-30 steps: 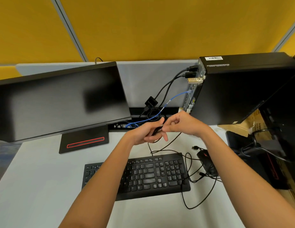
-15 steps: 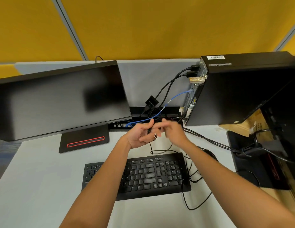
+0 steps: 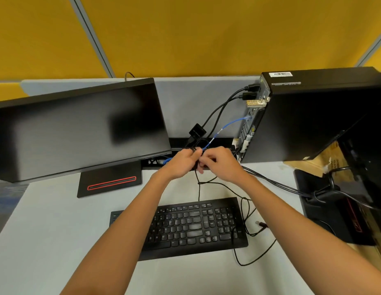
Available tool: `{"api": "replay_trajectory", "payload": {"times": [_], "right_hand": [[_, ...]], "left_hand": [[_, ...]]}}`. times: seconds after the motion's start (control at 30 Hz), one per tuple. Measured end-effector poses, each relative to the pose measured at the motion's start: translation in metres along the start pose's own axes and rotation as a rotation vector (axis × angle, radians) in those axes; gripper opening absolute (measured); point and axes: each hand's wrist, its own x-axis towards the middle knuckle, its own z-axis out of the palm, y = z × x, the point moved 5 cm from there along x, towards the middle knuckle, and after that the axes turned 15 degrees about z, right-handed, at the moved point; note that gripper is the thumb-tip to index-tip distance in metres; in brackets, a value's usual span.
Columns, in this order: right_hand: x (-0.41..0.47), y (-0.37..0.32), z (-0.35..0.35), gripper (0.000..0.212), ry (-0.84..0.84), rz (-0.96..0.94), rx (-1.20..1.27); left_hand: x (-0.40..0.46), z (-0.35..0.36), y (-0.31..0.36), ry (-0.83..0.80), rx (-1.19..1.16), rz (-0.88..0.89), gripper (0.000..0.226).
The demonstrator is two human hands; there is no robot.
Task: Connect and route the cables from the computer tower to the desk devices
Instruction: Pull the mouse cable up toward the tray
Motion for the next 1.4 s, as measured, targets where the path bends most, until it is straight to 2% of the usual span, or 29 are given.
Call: {"api": "replay_trajectory", "payload": {"times": [0.1,0.17,0.27,0.33,0.37,0.5,0.6,0.67,0.77,0.8,0.87,0.93,1.0,1.07,1.13,1.17,1.23,1.3,1.4], "right_hand": [[-0.009,0.001,0.000,0.020,-0.110,-0.007,0.195],[-0.010,0.018,0.004,0.012,-0.176,0.073,0.338],[-0.016,0.044,0.025,0.010,-0.374,0.134,0.246],[-0.024,0.056,0.043,0.008,-0.484,0.167,0.152],[-0.027,0.059,0.049,0.007,-0.487,0.186,0.153],[-0.027,0.066,0.052,0.018,-0.281,0.239,0.313],[-0.022,0.065,0.051,0.023,-0.280,0.208,0.275],[-0.019,0.064,0.051,0.030,-0.260,0.198,0.176],[-0.013,0.067,0.054,0.041,-0.203,0.177,-0.015],[-0.012,0.066,0.057,0.035,-0.168,0.135,-0.099],[-0.008,0.061,0.051,0.015,0.010,0.068,-0.325],[-0.001,0.053,0.040,0.015,0.190,0.026,-0.515],[0.005,0.044,0.033,0.019,0.233,0.037,-0.447],[0.010,0.036,0.039,0.019,0.088,0.021,-0.216],[0.005,0.028,0.056,0.022,-0.193,0.001,-0.055],[-0.001,0.025,0.060,0.031,-0.309,0.027,0.003],[-0.013,0.028,0.057,0.052,-0.440,0.177,0.178],[-0.025,0.039,0.054,0.056,-0.553,0.282,0.360],[-0.050,0.043,0.054,0.052,-0.771,0.201,0.440]], "left_hand": [[-0.003,0.004,0.010,-0.099,0.031,0.025,0.066],[-0.007,0.005,0.020,-0.016,-0.086,0.003,0.054],[-0.009,0.008,0.031,0.132,-0.304,-0.043,0.022],[-0.007,0.013,0.037,0.118,-0.393,-0.031,0.017],[-0.006,0.016,0.038,0.103,-0.426,-0.024,0.018],[-0.009,0.020,0.032,0.090,-0.457,-0.028,0.029],[-0.014,0.013,0.023,0.187,-0.549,-0.055,0.035],[-0.017,0.011,0.025,0.202,-0.619,-0.061,0.035],[-0.019,0.021,0.032,0.062,-0.669,-0.008,0.038],[-0.020,0.024,0.033,0.029,-0.672,0.013,0.042],[-0.020,0.025,0.030,0.020,-0.609,0.019,0.047],[-0.021,0.020,0.028,0.058,-0.480,0.021,0.047],[-0.020,0.016,0.024,0.082,-0.413,0.019,0.038],[-0.016,0.017,0.022,0.102,-0.457,0.010,0.029],[-0.014,0.015,0.022,0.179,-0.547,-0.039,0.025],[-0.014,0.013,0.023,0.231,-0.574,-0.063,0.021],[-0.013,0.006,0.021,0.341,-0.541,-0.121,0.005],[-0.011,-0.002,0.010,0.467,-0.488,-0.193,0.032],[-0.006,-0.004,0.001,0.577,-0.465,-0.248,0.043]]}}
